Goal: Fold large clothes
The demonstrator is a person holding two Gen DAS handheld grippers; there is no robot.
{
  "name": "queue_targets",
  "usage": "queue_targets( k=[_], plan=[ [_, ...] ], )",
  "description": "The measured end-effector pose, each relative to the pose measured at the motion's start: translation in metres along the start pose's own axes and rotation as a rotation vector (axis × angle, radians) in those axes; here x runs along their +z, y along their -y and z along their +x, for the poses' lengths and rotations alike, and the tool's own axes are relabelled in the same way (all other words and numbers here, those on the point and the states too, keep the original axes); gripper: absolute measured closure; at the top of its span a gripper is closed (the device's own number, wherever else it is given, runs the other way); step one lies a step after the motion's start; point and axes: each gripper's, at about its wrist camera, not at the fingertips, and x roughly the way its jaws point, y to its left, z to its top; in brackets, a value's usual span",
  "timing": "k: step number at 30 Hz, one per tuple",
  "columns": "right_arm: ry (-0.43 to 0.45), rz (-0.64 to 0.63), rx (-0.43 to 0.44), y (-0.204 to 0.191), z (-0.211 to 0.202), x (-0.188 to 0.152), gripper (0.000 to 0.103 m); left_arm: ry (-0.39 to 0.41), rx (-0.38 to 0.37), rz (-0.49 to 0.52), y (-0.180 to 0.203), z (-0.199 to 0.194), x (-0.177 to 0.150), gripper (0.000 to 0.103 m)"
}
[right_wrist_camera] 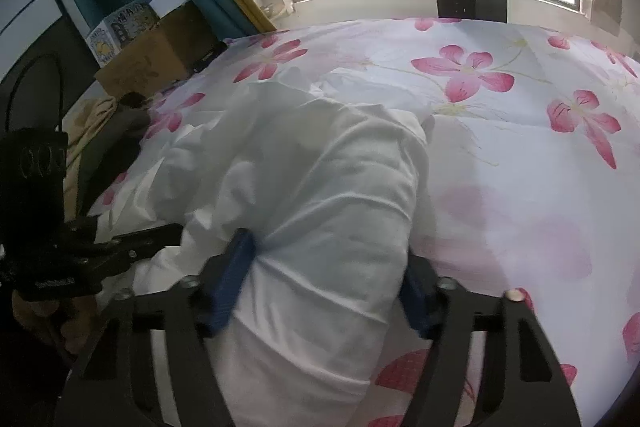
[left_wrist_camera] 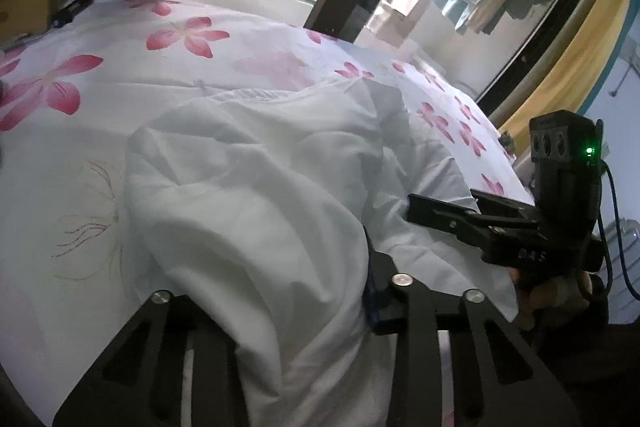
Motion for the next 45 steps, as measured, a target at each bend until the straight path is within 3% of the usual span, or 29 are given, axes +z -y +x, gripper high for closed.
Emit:
queue_targets(
  k=[3,7,27,45],
  plan=[
    [0.007,0.014,0.015,0.000,-0.003,0.000,0.069,0.034,-0.011,0.007,0.005,-0.006,-0.001,0.081],
    [0.038,-0.015,-0.008,-0.011,-0.015,0.002,0.081,0.062,-0.042,0.000,0.007,-0.011,-0.002,0.083],
    [0.216,-0.134,0.016,-0.072,-0.083,0.032,0.084,0.245,-0.052,0.045,0.018,-0.083,0.014,0.085],
    [0.323,-0.268,0.076,-0.146,-0.096,0.057,0.084,0.370,0.078,0.135,0.001,-0.163,0.020,0.085]
  ],
)
